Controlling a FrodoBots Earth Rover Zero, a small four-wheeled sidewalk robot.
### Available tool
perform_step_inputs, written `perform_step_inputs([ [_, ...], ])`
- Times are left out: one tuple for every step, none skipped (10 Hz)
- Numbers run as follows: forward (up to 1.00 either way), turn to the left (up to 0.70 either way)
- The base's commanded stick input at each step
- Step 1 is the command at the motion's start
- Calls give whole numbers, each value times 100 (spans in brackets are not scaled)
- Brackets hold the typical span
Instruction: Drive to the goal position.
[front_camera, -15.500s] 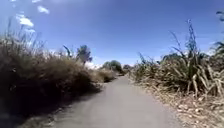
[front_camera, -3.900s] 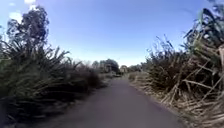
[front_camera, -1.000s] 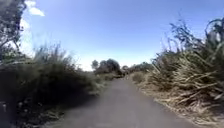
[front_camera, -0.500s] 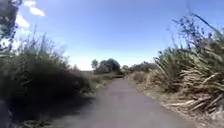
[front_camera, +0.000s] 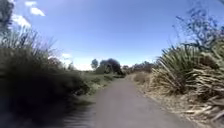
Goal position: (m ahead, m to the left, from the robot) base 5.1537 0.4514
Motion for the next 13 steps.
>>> perform_step_inputs([
  [85, 0],
  [85, 0],
  [85, 0],
  [85, 0],
  [85, 0],
  [85, 0],
  [85, 0],
  [85, 0],
  [85, 0],
  [85, 0],
  [85, 0],
  [85, 0],
  [85, 0],
])
